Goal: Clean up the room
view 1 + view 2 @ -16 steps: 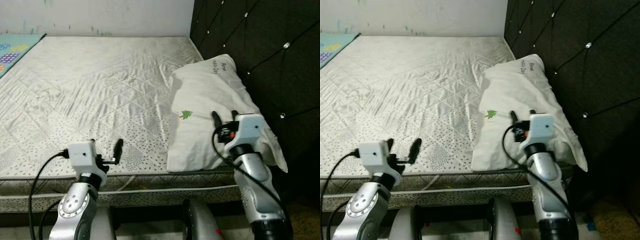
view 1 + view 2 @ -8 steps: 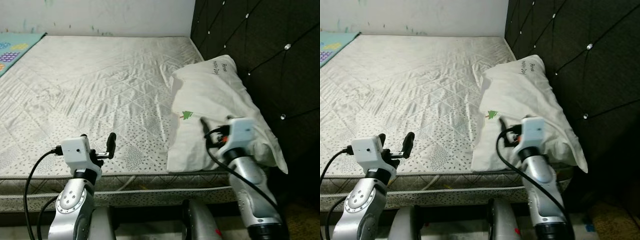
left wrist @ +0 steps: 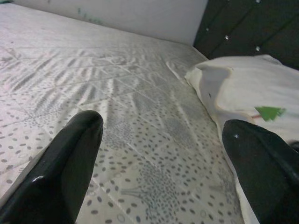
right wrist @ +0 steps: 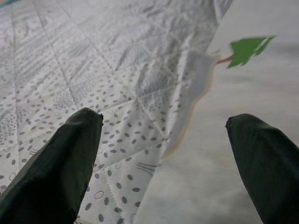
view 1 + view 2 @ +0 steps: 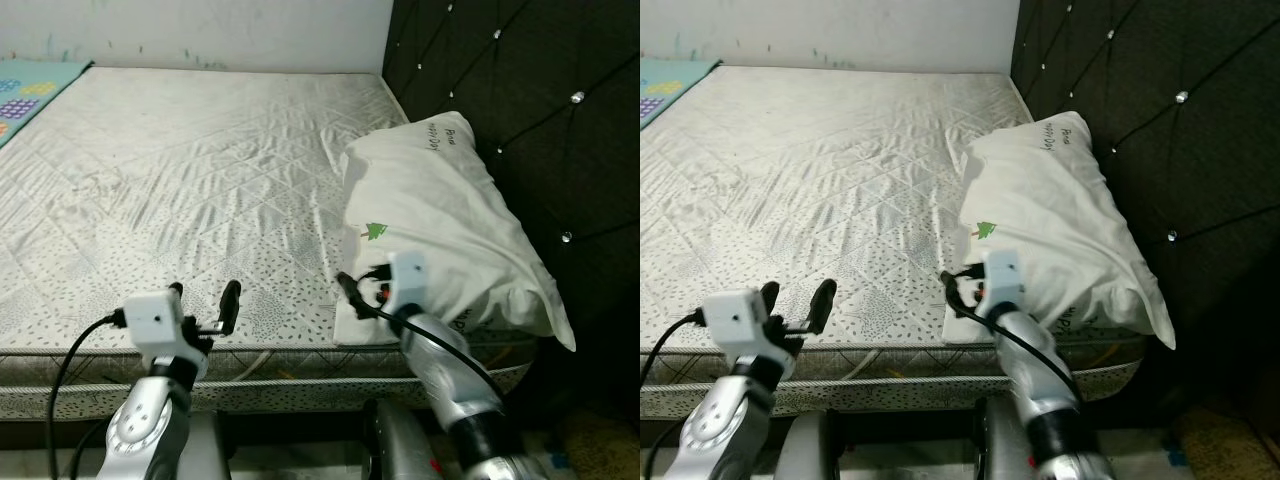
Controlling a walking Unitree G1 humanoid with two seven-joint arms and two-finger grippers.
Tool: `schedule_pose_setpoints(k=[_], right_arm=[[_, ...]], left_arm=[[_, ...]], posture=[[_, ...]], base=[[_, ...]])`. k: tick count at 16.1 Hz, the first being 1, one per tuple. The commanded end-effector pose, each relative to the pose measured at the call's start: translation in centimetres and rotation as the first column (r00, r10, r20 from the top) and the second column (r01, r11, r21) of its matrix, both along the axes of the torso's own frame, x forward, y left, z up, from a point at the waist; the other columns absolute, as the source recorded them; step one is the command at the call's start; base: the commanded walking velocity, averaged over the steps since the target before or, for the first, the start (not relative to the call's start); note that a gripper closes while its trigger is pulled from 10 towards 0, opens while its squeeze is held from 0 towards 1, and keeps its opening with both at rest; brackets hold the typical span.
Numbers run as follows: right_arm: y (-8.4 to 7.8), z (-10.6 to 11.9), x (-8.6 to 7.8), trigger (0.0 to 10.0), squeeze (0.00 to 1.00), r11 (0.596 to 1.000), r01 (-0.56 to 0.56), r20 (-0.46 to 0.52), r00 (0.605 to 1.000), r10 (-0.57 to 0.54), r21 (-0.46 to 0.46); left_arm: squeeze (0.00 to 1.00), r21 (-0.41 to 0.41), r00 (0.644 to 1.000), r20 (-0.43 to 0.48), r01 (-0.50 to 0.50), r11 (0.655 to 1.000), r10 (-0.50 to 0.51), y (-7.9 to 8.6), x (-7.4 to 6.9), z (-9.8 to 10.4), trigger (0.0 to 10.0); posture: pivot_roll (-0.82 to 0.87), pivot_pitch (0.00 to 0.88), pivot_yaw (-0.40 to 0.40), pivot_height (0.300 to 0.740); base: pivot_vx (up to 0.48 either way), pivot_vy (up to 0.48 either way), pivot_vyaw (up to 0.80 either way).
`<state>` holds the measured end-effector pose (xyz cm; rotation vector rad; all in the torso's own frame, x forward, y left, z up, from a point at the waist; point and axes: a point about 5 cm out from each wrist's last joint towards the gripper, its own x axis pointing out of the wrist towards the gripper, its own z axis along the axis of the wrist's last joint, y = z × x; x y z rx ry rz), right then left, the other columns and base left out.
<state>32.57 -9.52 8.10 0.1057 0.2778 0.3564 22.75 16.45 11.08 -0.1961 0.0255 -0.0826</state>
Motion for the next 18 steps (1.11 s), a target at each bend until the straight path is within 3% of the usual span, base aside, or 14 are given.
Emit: schedule_pose_setpoints(k=[1,6,7,8,9,11,15,18], right_arm=[[0.3,-0.4,0.7,10.0,1.0,1.0,0.029,-0.028,0.999,-0.029,0.004],[1.1,-0.4,2.9,10.0,1.0,0.993,0.117,-0.115,0.986,-0.12,-0.03],[0.9,-0.1,3.4,10.0,0.96,0.987,0.153,-0.119,0.98,-0.157,-0.044],[0.4,0.4,4.0,10.0,0.09,0.98,0.191,-0.108,0.974,-0.197,-0.061],[0.0,0.8,4.4,10.0,0.0,0.973,0.22,-0.101,0.969,-0.226,-0.07],[-2.2,1.4,5.1,10.0,0.0,0.936,0.339,-0.121,0.929,-0.349,-0.098],[-6.0,1.6,5.4,10.0,0.0,0.869,0.457,-0.152,0.861,-0.485,-0.189],[-9.1,3.1,5.9,10.0,0.0,0.803,0.522,-0.052,0.829,-0.557,-0.288]], left_arm=[[0.0,0.013,1.0,-0.002,0.021,1.0,-0.021,-0.3,-0.4,0.3,10.0],[0.0,0.024,0.999,-0.038,0.02,1.0,-0.019,-0.1,-1.6,0.5,10.0],[0.0,0.028,0.999,-0.045,0.019,0.999,-0.018,-0.1,-1.8,0.5,10.0],[0.0,0.031,0.998,-0.053,0.016,0.999,-0.014,0.0,-2.1,0.5,10.0],[0.0,0.033,0.998,-0.057,0.014,0.999,-0.012,0.0,-2.2,0.5,10.0],[0.0,0.04,0.998,-0.07,0.003,0.999,0.0,0.1,-2.8,0.6,10.0],[0.0,0.056,0.996,-0.086,-0.03,0.998,0.035,0.7,-3.5,0.7,10.0],[0.0,0.063,0.995,-0.093,-0.041,0.997,0.047,0.9,-3.5,0.7,10.0]], posture=[[0.02,0.0,-0.065,0.551],[0.05,0.039,-0.062,0.551],[0.06,0.045,-0.064,0.551],[0.07,0.055,-0.067,0.551],[0.07,0.059,-0.069,0.551],[0.09,0.072,-0.079,0.551],[0.11,0.092,-0.093,0.551],[0.11,0.09,-0.096,0.551]], base=[[0.0,0.0,0.0],[0.0,0.0,0.0],[0.0,0.0,0.0],[0.0,0.0,0.0],[0.0,0.0,0.0],[0.0,0.0,0.0],[0.0,0.0,0.0],[0.0,0.0,0.0]])
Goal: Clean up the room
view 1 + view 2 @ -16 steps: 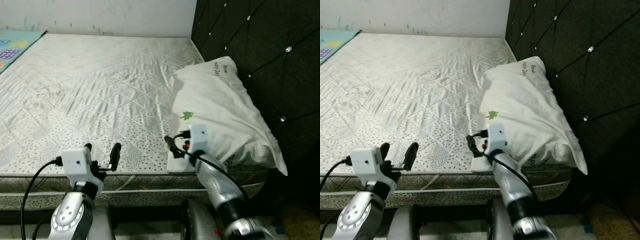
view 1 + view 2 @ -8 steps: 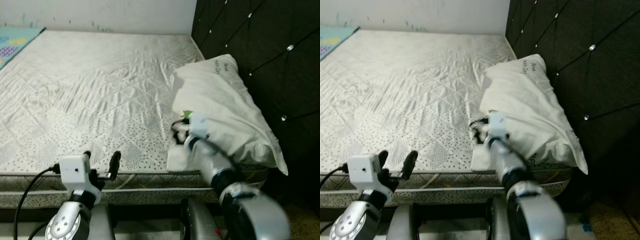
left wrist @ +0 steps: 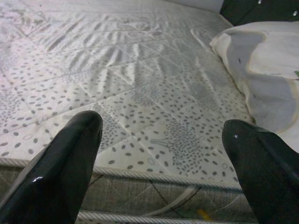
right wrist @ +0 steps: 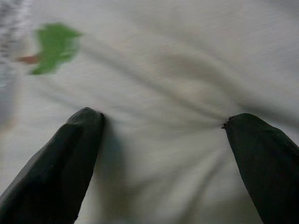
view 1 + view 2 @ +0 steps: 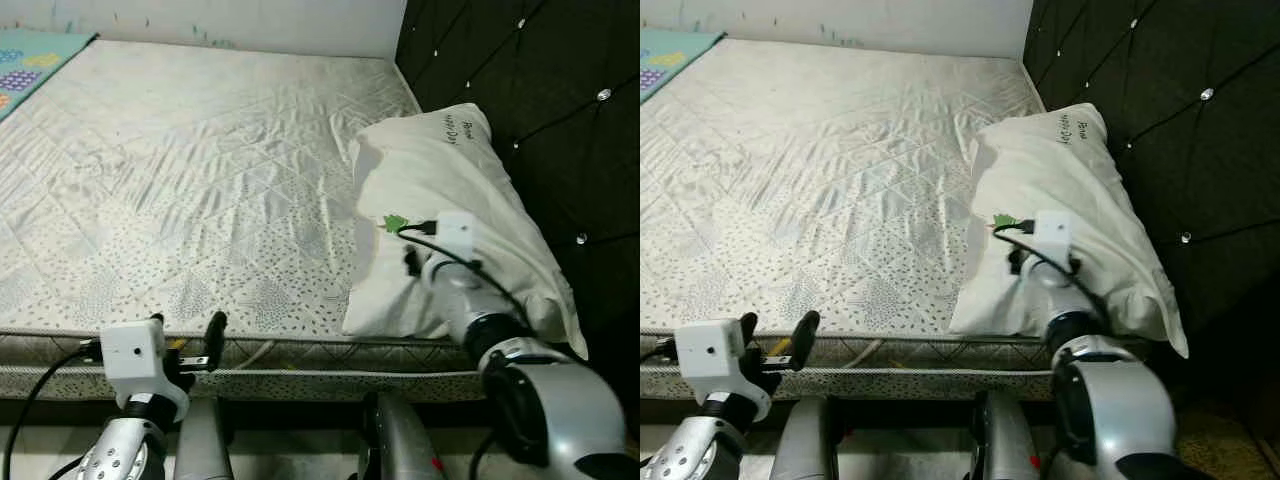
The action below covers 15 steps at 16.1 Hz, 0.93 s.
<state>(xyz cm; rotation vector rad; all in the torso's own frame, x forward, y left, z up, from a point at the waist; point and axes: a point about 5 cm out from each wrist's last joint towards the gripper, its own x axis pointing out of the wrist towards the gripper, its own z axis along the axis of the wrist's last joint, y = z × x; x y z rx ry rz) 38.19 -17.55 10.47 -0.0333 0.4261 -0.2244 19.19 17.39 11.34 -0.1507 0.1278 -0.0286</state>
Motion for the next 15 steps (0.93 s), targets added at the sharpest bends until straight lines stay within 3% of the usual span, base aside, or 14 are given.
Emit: schedule_pose_setpoints(k=[1,4,8,9,13,15], right_arm=[[-2.4,2.0,0.6,10.0,0.0,0.994,0.067,0.064,0.996,-0.061,-0.088],[-3.8,4.3,1.3,10.0,0.0,0.988,0.095,0.158,0.984,-0.076,-0.118],[-3.6,5.5,1.6,10.0,0.0,0.997,0.003,0.268,0.963,0.016,-0.072],[-3.3,5.5,1.5,10.0,0.0,0.998,-0.032,0.32,0.946,0.045,-0.045],[-1.4,4.5,0.0,10.0,0.0,0.981,-0.156,0.44,0.878,0.19,-0.112],[-0.1,4.4,-1.2,10.0,0.0,0.973,-0.224,0.512,0.83,0.222,-0.059]], left_arm=[[0.0,0.015,1.0,0.014,-0.005,1.0,0.004,0.0,0.3,0.5,10.0],[0.0,0.018,1.0,0.027,-0.005,1.0,0.004,0.0,1.1,0.6,10.0],[0.0,0.01,0.998,0.069,0.01,1.0,-0.011,-0.3,2.7,0.9,10.0],[0.0,0.009,0.996,0.09,0.013,1.0,-0.014,-0.3,3.5,1.2,10.0],[0.0,0.013,0.989,0.15,0.01,1.0,-0.011,-0.4,5.1,1.9,10.0],[0.0,0.01,0.986,0.165,0.009,1.0,-0.01,-0.5,5.9,1.9,10.0]], posture=[[0.11,0.085,-0.095,0.551],[0.09,0.058,-0.087,0.551],[0.06,0.002,-0.073,0.551],[0.04,0.0,-0.064,0.551],[0.0,0.0,-0.045,0.551],[-0.02,0.0,-0.035,0.551]], base=[[0.0,0.0,0.0],[0.0,0.0,0.0],[0.0,0.0,0.0],[0.0,0.0,0.0],[0.0,0.0,0.0],[0.0,0.0,0.0]])
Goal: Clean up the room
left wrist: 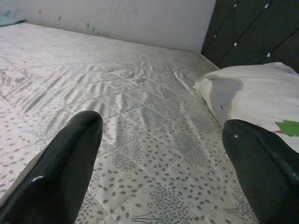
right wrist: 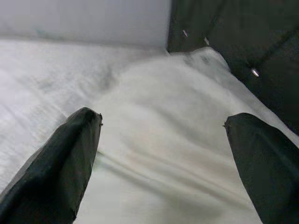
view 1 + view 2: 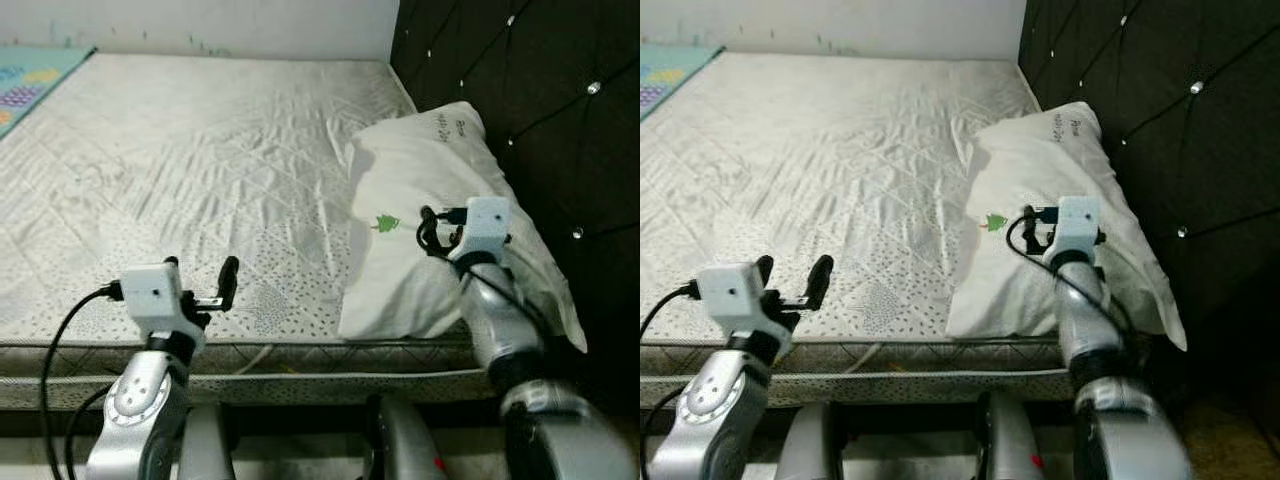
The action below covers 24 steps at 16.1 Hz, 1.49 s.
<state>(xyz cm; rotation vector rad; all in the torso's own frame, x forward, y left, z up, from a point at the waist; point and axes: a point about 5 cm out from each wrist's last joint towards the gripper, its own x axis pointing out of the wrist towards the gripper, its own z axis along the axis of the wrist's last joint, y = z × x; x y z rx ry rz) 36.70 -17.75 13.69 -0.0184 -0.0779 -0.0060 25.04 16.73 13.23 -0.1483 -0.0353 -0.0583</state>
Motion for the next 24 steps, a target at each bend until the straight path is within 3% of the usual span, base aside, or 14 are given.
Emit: schedule_pose_setpoints(k=[1,4,7,11,13,17,24], right_arm=[[0.8,1.5,-0.2,10.0,0.0,0.999,-0.041,0.071,0.997,0.041,0.009],[2.5,3.3,-0.8,10.0,0.0,0.991,-0.12,0.162,0.981,0.11,0.054],[2.4,5.0,-0.4,10.0,0.0,0.988,-0.14,0.197,0.972,0.126,0.061],[1.8,5.0,-0.6,10.0,0.0,0.989,-0.128,0.184,0.977,0.112,0.073],[2.6,5.0,-0.7,10.0,0.0,0.987,-0.159,0.17,0.974,0.152,0.029],[3.0,4.6,-1.4,10.0,0.0,0.978,-0.202,0.156,0.969,0.191,0.052],[3.4,5.7,-1.0,10.0,0.0,0.972,-0.228,0.167,0.962,0.216,0.057]], left_arm=[[0.0,0.009,1.0,0.007,-0.006,1.0,0.006,0.1,0.3,-0.1,10.0],[0.0,0.001,1.0,0.021,0.002,1.0,-0.002,-0.1,1.1,-0.4,10.0],[0.0,0.002,1.0,0.024,0.003,1.0,-0.003,-0.1,1.2,-0.7,10.0],[0.0,0.008,1.0,0.021,0.015,1.0,-0.015,-0.2,1.5,-1.3,10.0],[0.0,0.003,0.999,0.032,0.016,1.0,-0.016,-0.4,1.9,-1.0,10.0],[0.0,-0.002,0.999,0.021,0.025,1.0,-0.025,-0.8,1.6,-1.8,10.0],[0.0,-0.011,0.999,0.02,0.034,0.999,-0.034,-1.4,1.5,-1.9,10.0]], posture=[[-0.04,0.0,-0.031,0.551],[-0.07,0.0,-0.035,0.551],[-0.06,0.0,-0.032,0.551],[-0.07,0.0,-0.025,0.551],[-0.07,0.0,-0.026,0.551],[-0.09,0.0,-0.034,0.551],[-0.09,0.0,-0.046,0.629]], base=[[0.0,0.0,0.0],[0.0,0.0,-0.17],[0.0,0.0,-0.55],[0.0,0.0,-0.54],[0.0,0.0,-0.48],[0.0,0.0,0.0],[0.0,0.0,0.0]])
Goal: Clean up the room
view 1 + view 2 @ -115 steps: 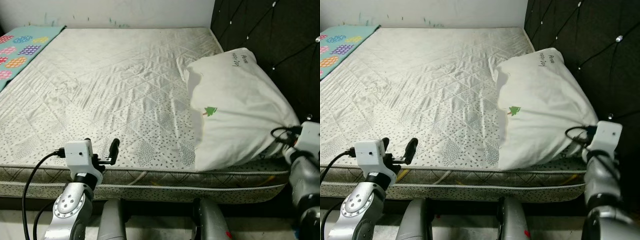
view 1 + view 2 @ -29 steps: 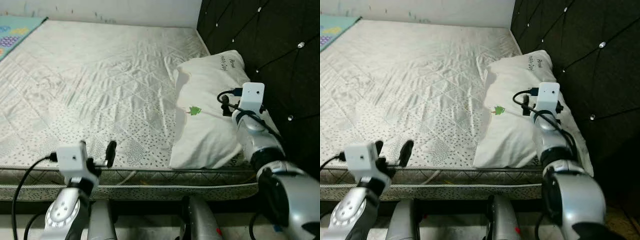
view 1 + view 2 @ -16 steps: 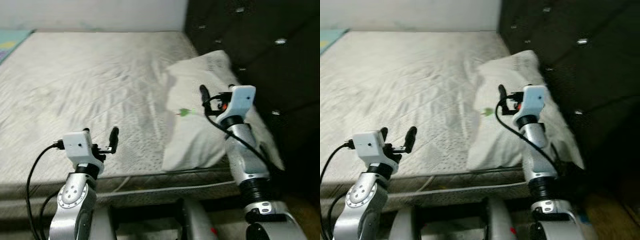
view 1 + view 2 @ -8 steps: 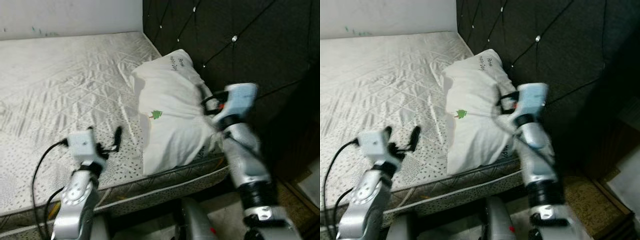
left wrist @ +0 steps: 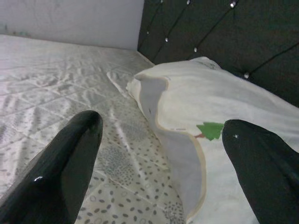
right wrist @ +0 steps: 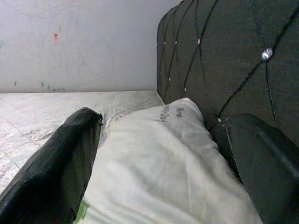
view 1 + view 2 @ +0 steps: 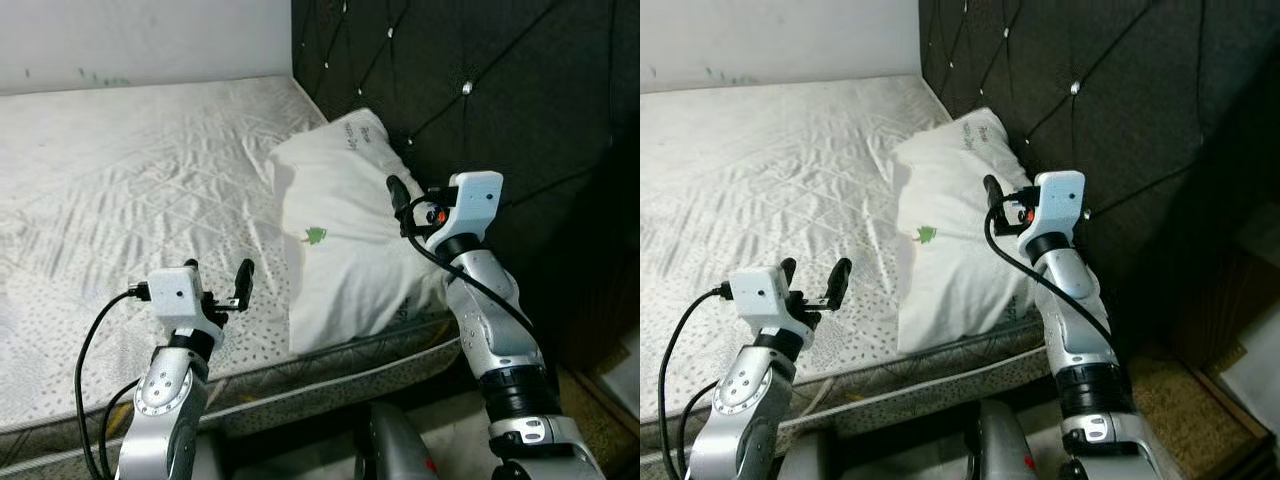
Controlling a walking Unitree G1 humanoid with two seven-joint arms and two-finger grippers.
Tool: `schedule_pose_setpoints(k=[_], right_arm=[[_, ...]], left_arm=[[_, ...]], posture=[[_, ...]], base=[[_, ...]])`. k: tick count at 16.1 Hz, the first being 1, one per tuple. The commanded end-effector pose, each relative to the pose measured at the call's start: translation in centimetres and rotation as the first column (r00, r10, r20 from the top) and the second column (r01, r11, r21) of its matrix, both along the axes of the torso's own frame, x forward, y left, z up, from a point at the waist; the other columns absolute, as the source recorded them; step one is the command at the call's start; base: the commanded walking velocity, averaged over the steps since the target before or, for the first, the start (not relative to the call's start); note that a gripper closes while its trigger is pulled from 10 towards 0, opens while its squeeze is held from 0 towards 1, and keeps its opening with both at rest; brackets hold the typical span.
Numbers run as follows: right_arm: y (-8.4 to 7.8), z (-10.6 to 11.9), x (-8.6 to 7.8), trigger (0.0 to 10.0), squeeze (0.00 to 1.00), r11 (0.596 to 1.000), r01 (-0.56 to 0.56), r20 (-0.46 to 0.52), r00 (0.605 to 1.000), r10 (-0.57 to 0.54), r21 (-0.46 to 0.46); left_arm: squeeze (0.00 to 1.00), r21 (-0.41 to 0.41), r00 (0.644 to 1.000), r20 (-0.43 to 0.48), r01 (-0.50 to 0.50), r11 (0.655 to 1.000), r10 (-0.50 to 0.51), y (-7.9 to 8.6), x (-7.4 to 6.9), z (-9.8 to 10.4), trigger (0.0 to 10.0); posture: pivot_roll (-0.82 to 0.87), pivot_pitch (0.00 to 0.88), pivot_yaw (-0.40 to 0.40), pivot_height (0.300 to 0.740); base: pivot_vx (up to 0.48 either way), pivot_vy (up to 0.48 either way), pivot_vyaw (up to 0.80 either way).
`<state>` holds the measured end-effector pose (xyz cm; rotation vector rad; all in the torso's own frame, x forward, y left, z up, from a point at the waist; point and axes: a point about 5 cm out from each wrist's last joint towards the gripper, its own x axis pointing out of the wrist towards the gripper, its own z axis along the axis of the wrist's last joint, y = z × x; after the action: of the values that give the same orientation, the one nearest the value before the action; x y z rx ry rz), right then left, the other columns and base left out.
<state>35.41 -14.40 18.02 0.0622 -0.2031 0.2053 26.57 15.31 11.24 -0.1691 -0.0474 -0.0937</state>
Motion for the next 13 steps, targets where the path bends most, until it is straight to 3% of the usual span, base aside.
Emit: schedule_pose_setpoints(k=[1,8,13], right_arm=[[-0.04,1.32,0.3,10.0,0.0,1.0,-0.008,0.034,0.999,0.008,0.006],[0.23,1.31,0.19,10.0,0.0,1.0,-0.016,0.029,0.999,0.016,0.008],[0.43,0.86,-0.18,10.0,0.0,1.0,-0.031,0.013,0.999,0.031,-0.002]], left_arm=[[0.0,0.008,1.0,0.003,-0.001,1.0,0.001,0.04,-0.08,-0.02,10.0],[0.0,0.003,1.0,0.007,0.003,1.0,-0.003,-0.14,0.16,0.07,10.0],[0.0,-0.003,1.0,0.004,0.003,1.0,-0.003,-0.41,0.02,-0.05,10.0]], posture=[[-0.09,0.0,-0.046,0.644],[-0.09,0.0,-0.046,0.734],[-0.1,0.0,-0.052,0.74]], base=[[0.0,0.0,0.0],[0.0,0.0,0.0],[0.0,0.0,0.0]])
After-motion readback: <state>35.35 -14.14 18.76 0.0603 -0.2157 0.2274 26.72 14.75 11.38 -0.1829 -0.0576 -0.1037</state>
